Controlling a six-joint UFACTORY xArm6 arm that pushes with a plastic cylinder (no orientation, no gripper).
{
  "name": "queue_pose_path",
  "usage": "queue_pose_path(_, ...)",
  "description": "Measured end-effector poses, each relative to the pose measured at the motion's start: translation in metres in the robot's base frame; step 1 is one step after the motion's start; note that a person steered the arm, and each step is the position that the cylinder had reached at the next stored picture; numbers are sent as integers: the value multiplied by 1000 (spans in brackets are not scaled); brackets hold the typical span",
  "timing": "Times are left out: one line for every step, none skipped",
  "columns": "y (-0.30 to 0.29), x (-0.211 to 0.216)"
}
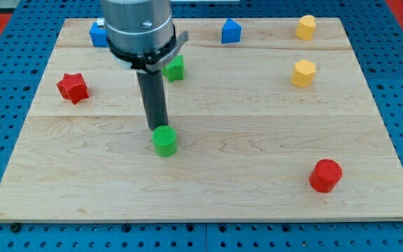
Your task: Push the green star towards the red star
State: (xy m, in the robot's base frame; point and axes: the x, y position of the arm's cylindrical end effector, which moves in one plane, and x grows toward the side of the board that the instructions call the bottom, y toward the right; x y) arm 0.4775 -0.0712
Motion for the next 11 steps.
queue_pose_path(14, 32)
queue_pose_path(21, 34)
queue_pose_path(43, -21)
queue_pose_path(46, -94)
queue_pose_path(56, -158)
queue_pose_path(12, -163)
queue_pose_path(-10, -136)
queue_pose_path(-34, -143)
queue_pose_path(-52, -165)
queue_pose_path(-95, -160)
queue_pose_path(-115, -139)
